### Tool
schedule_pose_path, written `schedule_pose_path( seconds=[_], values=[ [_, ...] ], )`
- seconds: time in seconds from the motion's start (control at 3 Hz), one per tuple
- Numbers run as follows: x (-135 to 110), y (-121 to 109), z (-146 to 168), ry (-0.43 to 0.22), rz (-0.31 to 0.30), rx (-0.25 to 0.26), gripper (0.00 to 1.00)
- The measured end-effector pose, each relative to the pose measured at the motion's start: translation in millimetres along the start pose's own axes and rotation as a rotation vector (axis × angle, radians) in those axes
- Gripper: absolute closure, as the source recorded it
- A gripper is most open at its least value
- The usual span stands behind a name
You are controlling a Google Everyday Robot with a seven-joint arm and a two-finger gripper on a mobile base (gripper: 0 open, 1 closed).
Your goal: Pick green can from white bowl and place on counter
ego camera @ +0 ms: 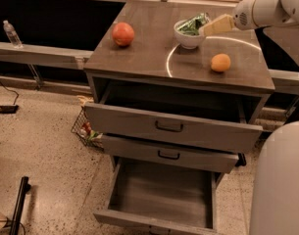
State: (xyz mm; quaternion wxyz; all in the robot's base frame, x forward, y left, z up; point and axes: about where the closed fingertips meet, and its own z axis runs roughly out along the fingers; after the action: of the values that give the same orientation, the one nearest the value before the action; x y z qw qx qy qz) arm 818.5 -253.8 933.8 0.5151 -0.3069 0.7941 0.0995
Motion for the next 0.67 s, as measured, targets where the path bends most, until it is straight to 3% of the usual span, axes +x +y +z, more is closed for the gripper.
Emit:
schedule_pose_path(
  seconds=[0.67],
  values=[
    [-8.0,4.9,20.4,-0.036,-0.01,-0.039,0.0]
  ],
)
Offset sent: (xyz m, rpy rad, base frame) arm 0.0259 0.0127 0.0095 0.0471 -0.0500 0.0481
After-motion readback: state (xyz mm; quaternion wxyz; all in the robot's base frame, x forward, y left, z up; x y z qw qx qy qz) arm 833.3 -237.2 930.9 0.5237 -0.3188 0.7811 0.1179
